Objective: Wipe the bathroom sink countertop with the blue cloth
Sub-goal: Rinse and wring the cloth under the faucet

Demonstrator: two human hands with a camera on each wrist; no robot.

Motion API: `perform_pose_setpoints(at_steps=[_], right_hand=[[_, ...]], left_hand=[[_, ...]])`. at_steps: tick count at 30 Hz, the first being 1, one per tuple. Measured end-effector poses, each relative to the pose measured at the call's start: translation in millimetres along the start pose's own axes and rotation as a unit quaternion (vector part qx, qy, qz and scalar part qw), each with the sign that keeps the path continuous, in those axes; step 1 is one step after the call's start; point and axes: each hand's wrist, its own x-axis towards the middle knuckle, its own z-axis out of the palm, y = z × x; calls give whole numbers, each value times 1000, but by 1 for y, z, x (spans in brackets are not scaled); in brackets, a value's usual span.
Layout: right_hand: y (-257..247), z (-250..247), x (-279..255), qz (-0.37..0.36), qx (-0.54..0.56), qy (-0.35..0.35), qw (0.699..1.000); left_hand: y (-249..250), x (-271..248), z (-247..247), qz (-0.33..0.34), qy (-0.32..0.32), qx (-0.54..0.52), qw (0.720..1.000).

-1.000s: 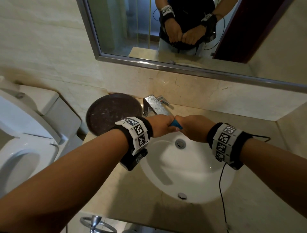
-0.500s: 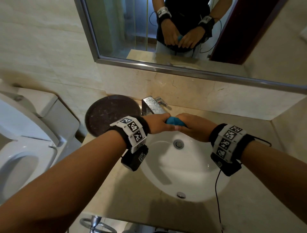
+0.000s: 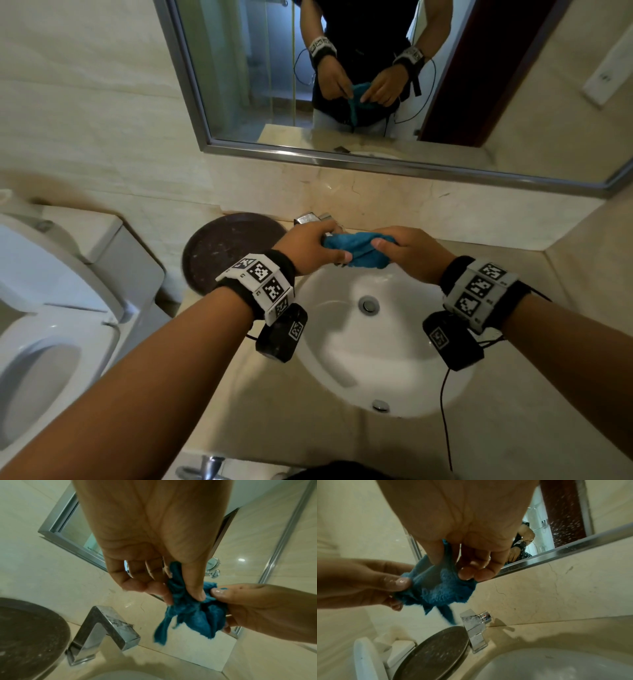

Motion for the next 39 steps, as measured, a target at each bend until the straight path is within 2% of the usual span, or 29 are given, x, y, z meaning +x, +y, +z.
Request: perform_pose_setpoints(at_steps=[2, 8, 11, 14, 18, 21, 24, 26, 30, 35, 37, 39], right_hand=[[-2, -2, -3, 8, 29, 15, 999], [-4, -7, -4, 30, 23, 69, 997], [0, -16, -6, 44, 5, 57, 997], [-4, -19, -6, 41, -31, 45, 998], [-12, -15, -5, 8, -45, 75, 996], [-23, -13, -6, -27, -13, 115, 993], [-34, -10, -6, -18, 43, 60, 997], [-37, -6, -5, -10, 68, 42, 997], [-34, -4, -3, -14, 85, 93, 992], [-28, -13, 1, 8, 68, 137, 988], [-29, -15, 1, 13, 97, 120, 988], [-33, -16, 1, 15, 169, 72, 983]], left_hand=[[-5, -4, -5, -4, -5, 7, 1000], [-5, -9, -10, -25, -27, 59, 998], [-2, -11, -16, -30, -33, 75, 996], [7, -9, -19, -17, 9, -23, 1000], [24, -8, -19, -18, -1, -213, 977], [27, -5, -15, -14, 30, -233, 972], [30, -2, -11, -21, 38, -289, 956], [34, -1, -9, -14, 30, -301, 953], [40, -3, -9, 5, 20, -273, 962], [33, -3, -8, -31, 15, -271, 962], [35, -4, -6, -22, 10, -284, 959], [37, -5, -4, -7, 12, -260, 965]])
